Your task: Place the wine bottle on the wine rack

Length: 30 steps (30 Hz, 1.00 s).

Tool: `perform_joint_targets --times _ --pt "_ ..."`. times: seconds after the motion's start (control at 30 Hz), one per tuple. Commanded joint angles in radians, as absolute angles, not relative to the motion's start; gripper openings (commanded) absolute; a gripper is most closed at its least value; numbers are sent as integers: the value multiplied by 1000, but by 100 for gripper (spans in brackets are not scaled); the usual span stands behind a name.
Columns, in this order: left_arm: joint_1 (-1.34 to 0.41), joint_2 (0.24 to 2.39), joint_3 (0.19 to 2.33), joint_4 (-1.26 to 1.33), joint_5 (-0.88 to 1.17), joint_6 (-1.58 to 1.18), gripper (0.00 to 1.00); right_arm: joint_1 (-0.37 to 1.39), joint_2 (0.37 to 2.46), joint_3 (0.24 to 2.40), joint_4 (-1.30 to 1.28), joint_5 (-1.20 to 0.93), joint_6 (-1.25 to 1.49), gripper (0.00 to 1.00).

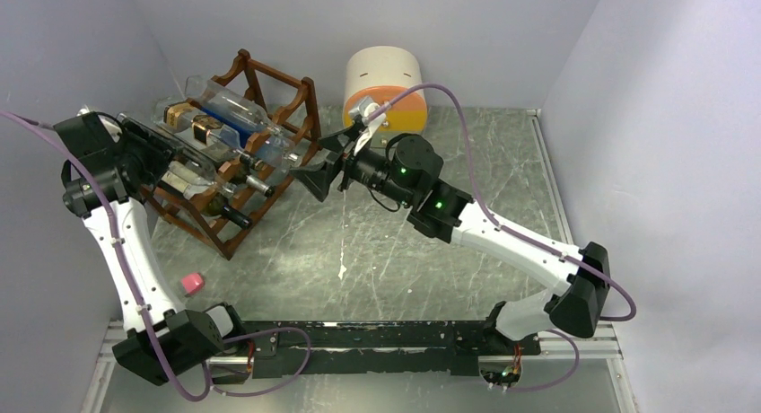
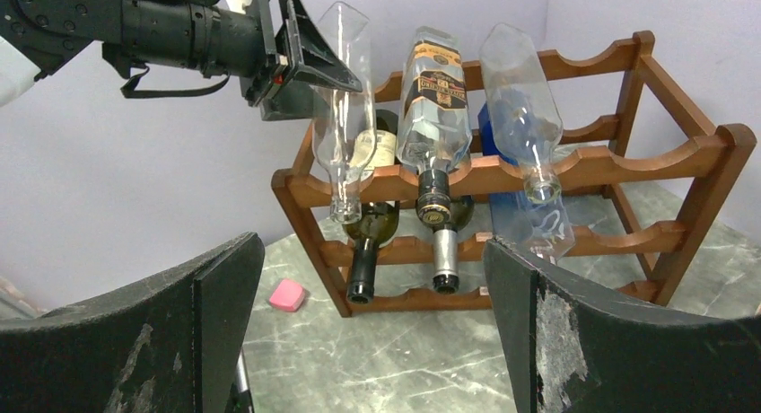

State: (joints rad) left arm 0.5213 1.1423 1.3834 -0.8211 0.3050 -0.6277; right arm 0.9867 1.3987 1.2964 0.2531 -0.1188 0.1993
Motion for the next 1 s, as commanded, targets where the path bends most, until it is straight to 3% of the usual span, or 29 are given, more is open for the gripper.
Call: perform_joint_targets --times 0.0,0.8,0.97 --pt "538 1127 1383 -766 271 -614 7 983 1366 1271 284 -111 204 97" --pt "548 1128 1142 -583 237 -736 12 983 1307 1259 194 -116 224 96" --pt "548 1107 1103 -591 159 -753 20 984 1328 1281 184 -119 239 95"
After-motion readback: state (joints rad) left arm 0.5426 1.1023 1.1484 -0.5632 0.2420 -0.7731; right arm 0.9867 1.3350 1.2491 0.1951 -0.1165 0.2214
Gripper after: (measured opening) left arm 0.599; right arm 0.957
